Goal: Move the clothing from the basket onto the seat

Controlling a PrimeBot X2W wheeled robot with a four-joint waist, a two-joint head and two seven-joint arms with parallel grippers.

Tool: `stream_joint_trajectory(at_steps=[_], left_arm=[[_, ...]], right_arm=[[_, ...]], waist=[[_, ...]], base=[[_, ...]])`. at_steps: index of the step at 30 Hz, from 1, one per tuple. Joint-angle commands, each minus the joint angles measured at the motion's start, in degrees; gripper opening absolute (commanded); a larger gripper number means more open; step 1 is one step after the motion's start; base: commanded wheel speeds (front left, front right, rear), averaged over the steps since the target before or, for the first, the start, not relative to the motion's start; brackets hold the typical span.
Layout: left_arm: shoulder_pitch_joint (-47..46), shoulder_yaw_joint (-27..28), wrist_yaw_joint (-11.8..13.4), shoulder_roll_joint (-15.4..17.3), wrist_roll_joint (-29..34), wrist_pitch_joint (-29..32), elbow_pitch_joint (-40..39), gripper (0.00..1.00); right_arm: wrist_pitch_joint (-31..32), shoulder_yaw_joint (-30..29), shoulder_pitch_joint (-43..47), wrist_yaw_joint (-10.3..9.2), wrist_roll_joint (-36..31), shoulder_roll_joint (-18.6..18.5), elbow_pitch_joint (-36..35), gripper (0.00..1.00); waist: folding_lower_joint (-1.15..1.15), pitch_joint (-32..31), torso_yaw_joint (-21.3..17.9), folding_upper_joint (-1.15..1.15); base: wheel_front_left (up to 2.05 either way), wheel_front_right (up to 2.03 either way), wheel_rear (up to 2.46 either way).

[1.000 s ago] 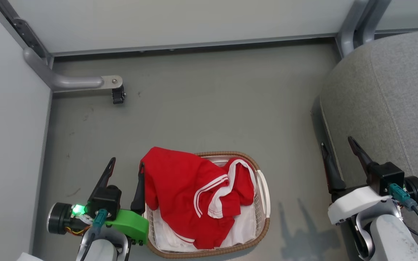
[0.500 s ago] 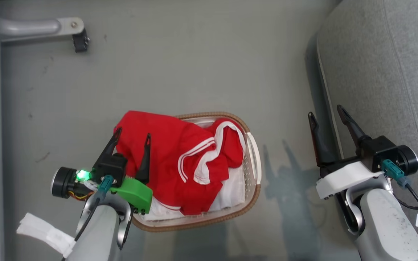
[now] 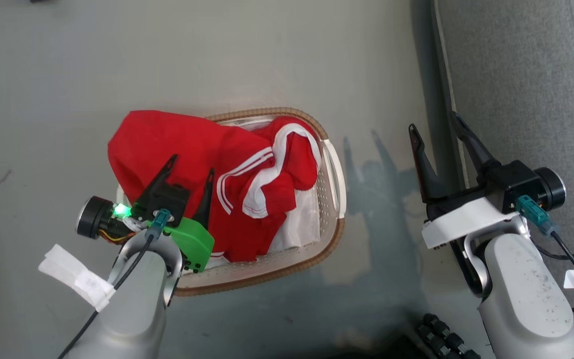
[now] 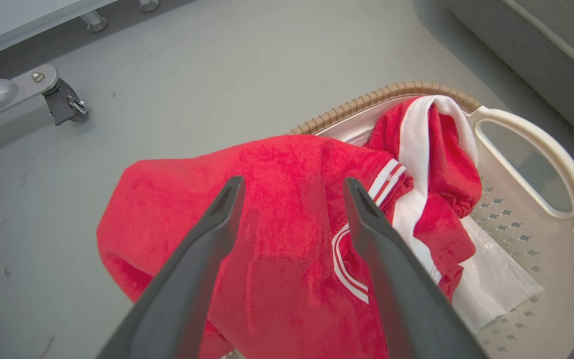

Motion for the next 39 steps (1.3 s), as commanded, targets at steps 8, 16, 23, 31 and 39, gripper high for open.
stream_joint_trajectory(at_steps=[8, 16, 23, 31, 39], left_arm=[[-6.64, -2.20, 1.93, 2.19, 2.01, -0.06, 7.78, 1.00], [-11.81, -3.72, 4.92, 3.39, 3.34, -0.06, 17.08, 1.00], [-15.52, -4.75, 6.65, 3.02, 3.59, -0.01, 24.36, 1.00], [-18.39, -6.06, 4.18, 2.55, 2.89, 0.00, 29.63, 1.00], [-18.55, -7.22, 2.82, 1.68, 2.20, -0.01, 30.59, 0.00]], right_arm=[[-0.26, 0.69, -2.36, -0.04, 0.24, 0.09, -0.93, 1.00], [-0.27, 1.17, -3.34, -0.04, 0.95, 0.17, -2.02, 1.00], [-0.27, 1.96, -3.94, -0.04, 2.33, 0.17, -3.38, 1.00], [-0.27, 2.26, -4.15, -0.04, 3.16, 0.15, -4.34, 1.00], [-0.27, 2.05, -4.37, -0.04, 3.62, 0.14, -3.77, 1.00]], waist=[[-0.01, 8.51, -3.47, 0.00], [-0.01, 11.73, -4.70, 0.00], [-0.01, 13.46, -5.46, 0.00], [-0.01, 14.43, -6.08, 0.00], [-0.01, 13.10, -5.99, 0.00]], base=[[0.00, 0.00, 0.00], [0.00, 0.00, 0.00], [0.00, 0.00, 0.00], [0.00, 0.00, 0.00], [0.00, 0.00, 0.00]])
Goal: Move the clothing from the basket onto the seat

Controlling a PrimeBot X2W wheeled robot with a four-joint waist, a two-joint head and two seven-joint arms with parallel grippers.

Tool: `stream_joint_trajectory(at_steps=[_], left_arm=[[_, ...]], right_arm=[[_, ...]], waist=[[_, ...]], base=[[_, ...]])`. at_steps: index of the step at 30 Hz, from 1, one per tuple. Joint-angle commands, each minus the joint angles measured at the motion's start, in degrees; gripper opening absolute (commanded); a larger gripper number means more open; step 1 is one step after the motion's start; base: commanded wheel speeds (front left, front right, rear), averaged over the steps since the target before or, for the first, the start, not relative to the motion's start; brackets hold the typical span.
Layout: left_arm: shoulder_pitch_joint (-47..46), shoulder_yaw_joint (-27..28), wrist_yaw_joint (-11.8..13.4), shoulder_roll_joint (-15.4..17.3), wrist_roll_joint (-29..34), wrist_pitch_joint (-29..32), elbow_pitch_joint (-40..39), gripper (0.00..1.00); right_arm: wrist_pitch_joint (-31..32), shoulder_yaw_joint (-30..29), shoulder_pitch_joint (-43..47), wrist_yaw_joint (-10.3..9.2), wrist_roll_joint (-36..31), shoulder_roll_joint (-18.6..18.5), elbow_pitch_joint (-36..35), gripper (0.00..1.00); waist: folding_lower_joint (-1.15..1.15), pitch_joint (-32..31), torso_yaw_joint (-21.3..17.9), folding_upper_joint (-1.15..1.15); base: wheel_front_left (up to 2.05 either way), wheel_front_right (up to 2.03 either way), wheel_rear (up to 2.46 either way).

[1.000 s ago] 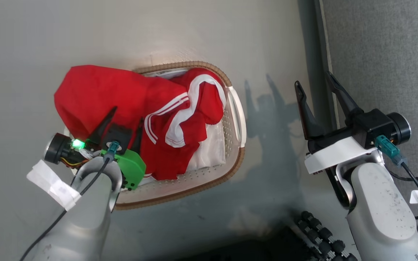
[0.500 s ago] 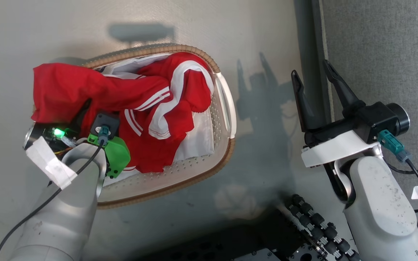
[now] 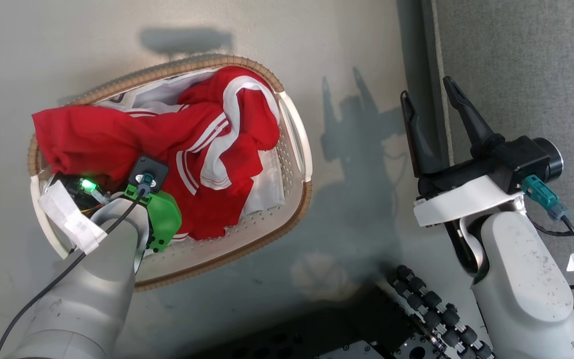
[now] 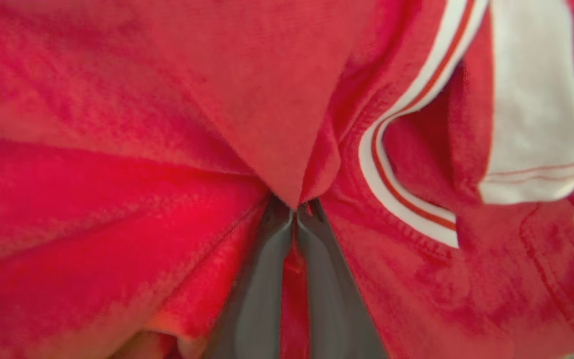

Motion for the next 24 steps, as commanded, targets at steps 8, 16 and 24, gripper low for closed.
stream_joint_trajectory(at_steps=[8, 16, 24], left_arm=[[3.94, -0.42, -0.64, -0.13, -2.11, 0.01, -5.69, 0.00], [12.02, -0.06, -0.78, -0.73, -4.74, 0.00, -14.11, 0.00], [20.26, 1.67, -0.98, -1.98, -8.41, 0.00, -23.12, 0.00]], right_arm=[[-0.27, -0.49, 0.42, -0.04, 0.48, -0.10, 1.50, 1.00], [-0.27, -1.37, 3.76, -0.04, 0.20, -0.13, 3.47, 1.00], [-0.27, -3.57, 8.93, -0.04, -0.39, -0.14, 5.20, 1.00]], waist=[[-0.01, -6.46, 0.73, 0.00], [-0.01, -17.19, 2.10, 0.00], [-0.01, -27.70, 4.82, 0.00]], base=[[0.00, 0.00, 0.00], [0.00, 0.00, 0.00], [0.00, 0.00, 0.00]])
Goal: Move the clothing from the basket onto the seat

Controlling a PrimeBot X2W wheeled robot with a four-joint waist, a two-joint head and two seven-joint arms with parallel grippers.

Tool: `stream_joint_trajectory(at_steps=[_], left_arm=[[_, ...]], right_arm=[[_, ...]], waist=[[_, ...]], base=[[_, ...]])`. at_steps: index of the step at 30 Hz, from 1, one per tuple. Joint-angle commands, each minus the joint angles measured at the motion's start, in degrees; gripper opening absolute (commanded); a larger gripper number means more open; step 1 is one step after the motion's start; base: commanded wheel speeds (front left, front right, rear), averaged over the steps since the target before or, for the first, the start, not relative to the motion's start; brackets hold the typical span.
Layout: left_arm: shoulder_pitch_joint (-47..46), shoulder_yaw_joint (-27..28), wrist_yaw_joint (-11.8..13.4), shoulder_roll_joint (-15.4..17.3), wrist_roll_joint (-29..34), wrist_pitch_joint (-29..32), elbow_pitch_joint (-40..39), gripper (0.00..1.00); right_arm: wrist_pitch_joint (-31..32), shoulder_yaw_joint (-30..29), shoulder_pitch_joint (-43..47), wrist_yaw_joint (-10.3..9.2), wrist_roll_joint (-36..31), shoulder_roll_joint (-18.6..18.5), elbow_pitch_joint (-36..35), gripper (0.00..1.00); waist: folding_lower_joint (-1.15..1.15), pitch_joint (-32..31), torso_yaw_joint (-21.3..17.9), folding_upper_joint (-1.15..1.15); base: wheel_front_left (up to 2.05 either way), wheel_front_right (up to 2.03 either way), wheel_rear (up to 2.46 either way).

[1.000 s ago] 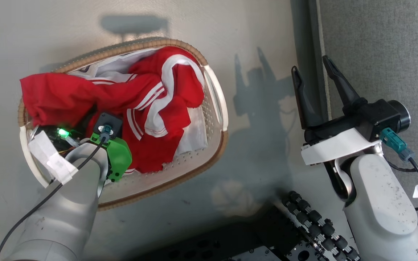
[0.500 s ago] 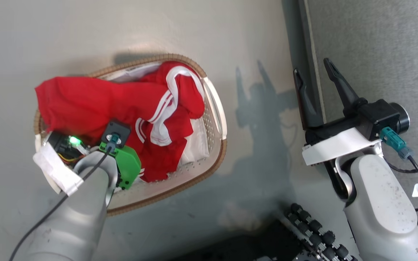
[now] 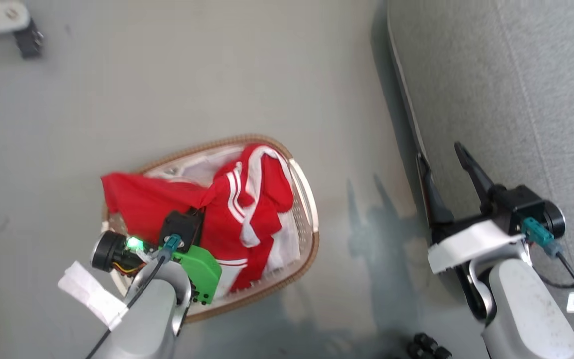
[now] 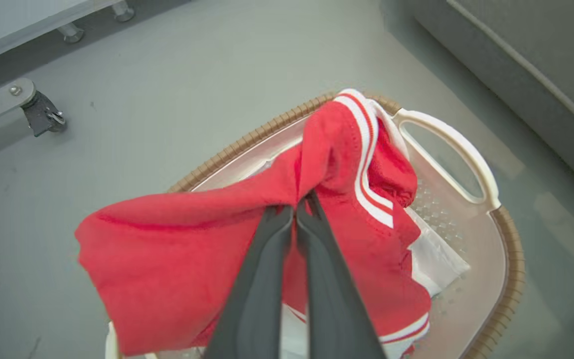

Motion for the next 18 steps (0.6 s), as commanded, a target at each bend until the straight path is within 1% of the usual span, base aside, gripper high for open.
stream_joint_trajectory(at_steps=[1, 10, 18], left_arm=[[1.80, 0.33, -0.16, -0.24, -0.59, -0.06, -1.55, 0.00], [6.43, 1.32, -1.05, -1.01, -0.99, -0.06, -9.89, 0.00], [9.69, 2.69, -2.30, -1.00, -0.64, -0.06, -16.77, 0.00]], right_arm=[[-0.27, -0.50, 1.74, -0.04, -0.30, -0.22, 0.42, 1.00], [-0.27, -1.40, 6.19, -0.04, -0.68, -0.21, 1.70, 1.00], [-0.27, -0.62, 9.32, -0.04, 0.21, -0.22, 3.07, 1.00]], waist=[[0.00, -8.48, 2.99, 0.00], [0.00, -15.24, 5.40, 0.00], [0.00, -21.36, 5.52, 0.00]], base=[[0.00, 0.00, 0.00], [0.00, 0.00, 0.00], [0.00, 0.00, 0.00]])
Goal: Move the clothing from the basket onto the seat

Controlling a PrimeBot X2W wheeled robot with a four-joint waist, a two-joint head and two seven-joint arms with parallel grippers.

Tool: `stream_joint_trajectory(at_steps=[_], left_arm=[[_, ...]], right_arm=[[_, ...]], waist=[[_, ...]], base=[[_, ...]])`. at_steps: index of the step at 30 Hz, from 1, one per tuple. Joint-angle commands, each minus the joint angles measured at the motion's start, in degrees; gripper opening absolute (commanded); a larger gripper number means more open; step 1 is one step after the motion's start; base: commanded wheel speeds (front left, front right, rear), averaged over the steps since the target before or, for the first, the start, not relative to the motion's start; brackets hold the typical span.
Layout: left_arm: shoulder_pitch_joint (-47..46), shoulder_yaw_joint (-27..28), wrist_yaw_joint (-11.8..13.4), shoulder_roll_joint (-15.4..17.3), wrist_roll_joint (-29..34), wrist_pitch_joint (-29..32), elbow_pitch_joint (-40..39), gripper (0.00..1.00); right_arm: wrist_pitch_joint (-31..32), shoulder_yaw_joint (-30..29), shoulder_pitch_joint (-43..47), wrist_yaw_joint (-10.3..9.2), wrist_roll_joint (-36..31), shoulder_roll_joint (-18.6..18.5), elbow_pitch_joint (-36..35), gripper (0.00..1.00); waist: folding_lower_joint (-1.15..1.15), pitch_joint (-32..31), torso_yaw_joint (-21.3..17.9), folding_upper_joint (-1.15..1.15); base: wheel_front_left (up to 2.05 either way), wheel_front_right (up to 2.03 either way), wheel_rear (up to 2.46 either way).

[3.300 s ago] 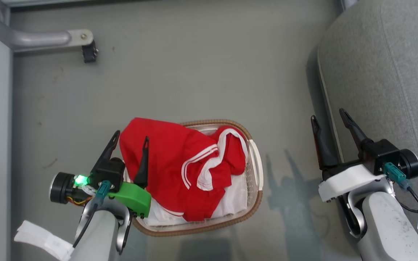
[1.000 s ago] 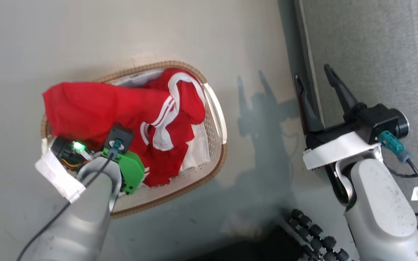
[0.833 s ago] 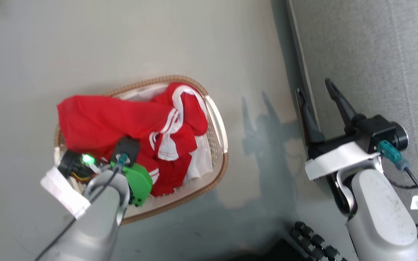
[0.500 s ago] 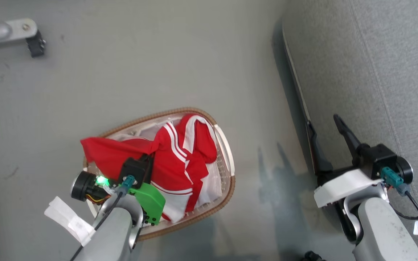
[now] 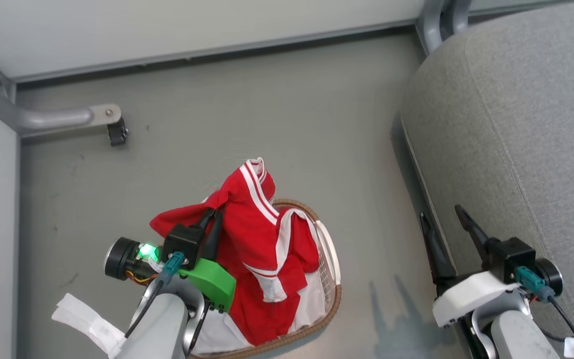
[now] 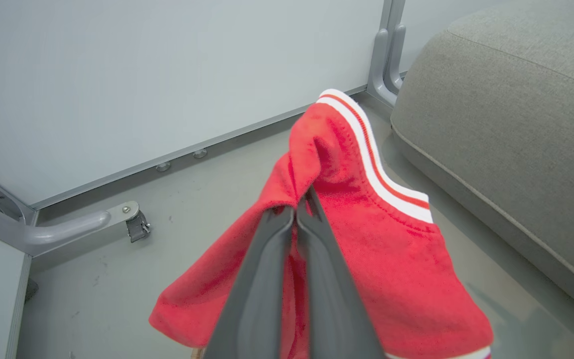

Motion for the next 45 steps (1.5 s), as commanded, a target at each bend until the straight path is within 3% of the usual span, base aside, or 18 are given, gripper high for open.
stream_joint_trajectory(at_steps=[1, 12, 19, 25, 34, 39, 45], left_arm=[[1.28, 0.26, -0.46, -0.03, 0.37, -0.06, -1.33, 0.00], [3.44, 1.86, -1.44, -0.70, -1.46, -0.05, -10.53, 0.00], [3.81, 1.89, -1.50, -0.92, -2.61, -0.05, -14.39, 0.00], [3.41, 0.25, -0.85, -0.94, -4.17, -0.05, -15.63, 0.00], [2.02, -2.51, -0.07, -0.94, -6.06, -0.05, -15.69, 0.00], [1.61, -4.65, 0.09, -0.93, -7.32, -0.05, -15.61, 0.00], [1.34, -8.22, 0.44, -0.93, -8.89, -0.05, -15.73, 0.00]], right_arm=[[-0.27, -0.13, 1.56, -0.04, 0.25, -0.21, 0.43, 1.00], [-0.27, 0.38, 6.82, -0.04, 0.20, -0.22, 1.98, 1.00], [-0.27, 2.90, 8.19, -0.04, 0.57, -0.22, 1.17, 1.00], [-0.27, 10.51, 7.51, -0.04, 2.52, -0.37, -1.94, 1.00], [-0.27, 25.24, 0.99, -0.04, 6.39, -3.46, -3.32, 1.00], [-0.27, 29.35, -3.45, -0.04, 7.26, -3.29, -1.68, 1.00], [-0.27, 29.83, -6.55, -0.04, 6.72, -2.37, 1.71, 1.00]], waist=[[0.00, -4.70, 1.23, 0.00], [0.00, -12.42, 1.66, 0.00], [0.00, -14.12, 2.21, 0.00], [0.00, -14.18, 3.00, 0.00], [0.00, -13.23, 5.00, 0.00], [0.00, -12.88, 6.91, 0.00], [0.00, -12.88, 9.62, 0.00]], base=[[0.00, 0.00, 0.00], [0.00, 0.00, 0.00], [0.00, 0.00, 0.00], [0.00, 0.00, 0.00], [0.00, 0.00, 0.00], [0.00, 0.00, 0.00], [0.00, 0.00, 0.00]])
